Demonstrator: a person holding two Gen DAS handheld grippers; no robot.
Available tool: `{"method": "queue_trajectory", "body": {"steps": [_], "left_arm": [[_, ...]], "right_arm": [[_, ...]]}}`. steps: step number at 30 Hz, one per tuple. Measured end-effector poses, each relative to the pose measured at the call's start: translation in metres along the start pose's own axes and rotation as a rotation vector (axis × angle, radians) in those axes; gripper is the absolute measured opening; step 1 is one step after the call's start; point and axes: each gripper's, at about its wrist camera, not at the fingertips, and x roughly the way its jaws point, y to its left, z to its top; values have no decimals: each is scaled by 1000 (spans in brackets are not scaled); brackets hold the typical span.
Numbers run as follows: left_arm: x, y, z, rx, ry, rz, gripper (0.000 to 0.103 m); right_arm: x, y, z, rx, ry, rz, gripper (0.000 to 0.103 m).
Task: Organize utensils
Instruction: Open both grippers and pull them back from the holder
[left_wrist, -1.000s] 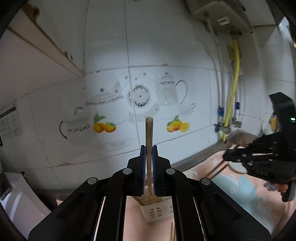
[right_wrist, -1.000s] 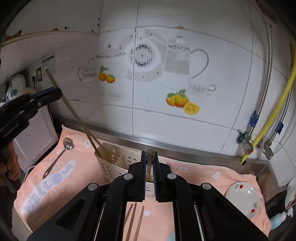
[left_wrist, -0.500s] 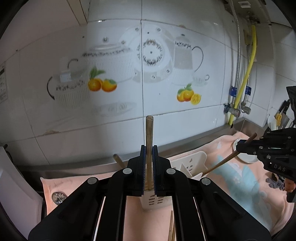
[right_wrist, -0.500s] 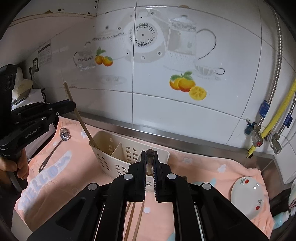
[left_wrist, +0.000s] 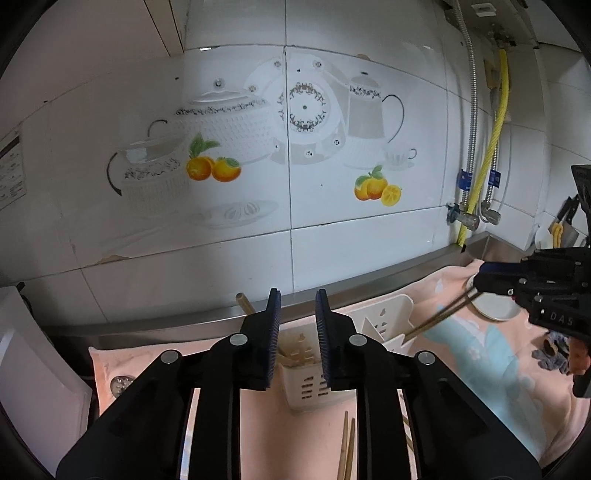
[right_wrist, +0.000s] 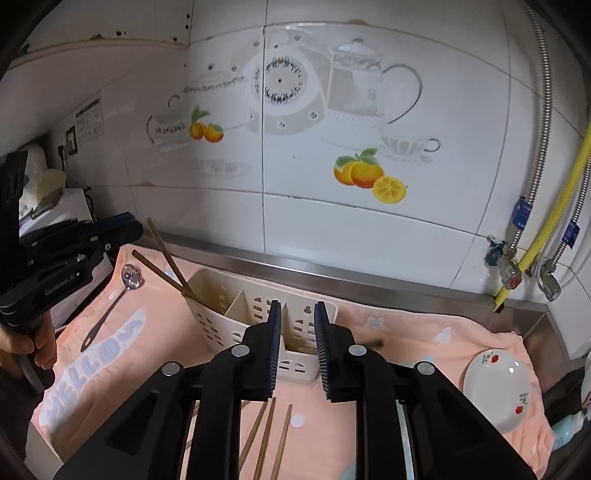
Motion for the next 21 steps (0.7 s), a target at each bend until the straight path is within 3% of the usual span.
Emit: {"method": "queue_trajectory", "body": {"steps": [9,21], "left_arm": [[-38,-1,-33,-22,0,7,40],[-49,5,-130,-65,148,4,51]], "right_arm": [[-34,9,-43,32,-45,22,27],[-34,32,-139,19,40,17,30]]}}
